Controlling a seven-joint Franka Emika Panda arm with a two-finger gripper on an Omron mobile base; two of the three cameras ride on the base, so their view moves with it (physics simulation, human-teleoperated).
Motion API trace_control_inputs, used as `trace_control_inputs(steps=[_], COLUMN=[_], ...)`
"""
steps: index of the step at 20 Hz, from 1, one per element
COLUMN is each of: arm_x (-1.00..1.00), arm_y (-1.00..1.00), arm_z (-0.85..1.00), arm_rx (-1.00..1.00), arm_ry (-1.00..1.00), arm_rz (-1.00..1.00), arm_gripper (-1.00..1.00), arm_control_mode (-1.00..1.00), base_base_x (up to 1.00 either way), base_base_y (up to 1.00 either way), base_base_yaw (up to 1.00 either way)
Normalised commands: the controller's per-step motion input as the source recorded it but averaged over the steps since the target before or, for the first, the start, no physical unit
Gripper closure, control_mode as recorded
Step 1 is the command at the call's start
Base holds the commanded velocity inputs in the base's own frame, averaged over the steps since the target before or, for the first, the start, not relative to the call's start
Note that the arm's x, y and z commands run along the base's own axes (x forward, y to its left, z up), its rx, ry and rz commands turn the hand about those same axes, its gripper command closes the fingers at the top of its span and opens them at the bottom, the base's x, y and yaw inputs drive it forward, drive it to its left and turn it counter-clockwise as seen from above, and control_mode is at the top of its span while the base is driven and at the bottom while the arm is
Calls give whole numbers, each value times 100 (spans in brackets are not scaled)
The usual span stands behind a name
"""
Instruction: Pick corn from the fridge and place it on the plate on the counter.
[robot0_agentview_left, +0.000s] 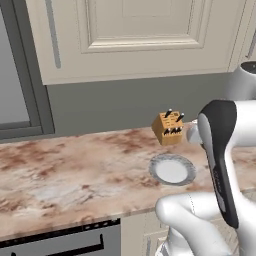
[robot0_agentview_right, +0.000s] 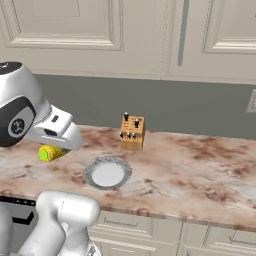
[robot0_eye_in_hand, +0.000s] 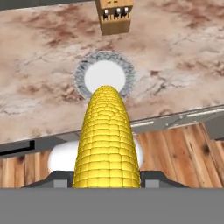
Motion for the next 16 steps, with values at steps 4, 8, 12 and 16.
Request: trace_control_inputs(steps=[4, 8, 12, 16], arm_x=[49, 69, 76, 82], arm_y=[0, -1, -12, -18], arm_z=[-96, -81, -70, -49], arm_rx=[1, 0, 1, 4], arm_ry=[2, 0, 0, 0], arm_rz=[1, 0, 2, 1], arm_gripper=[100, 100, 100, 100], arm_control_mode=[-100, -100, -100, -100], base_base_x=[0, 0, 0, 0], base_base_y=[0, 0, 0, 0], base_base_yaw=[0, 0, 0, 0])
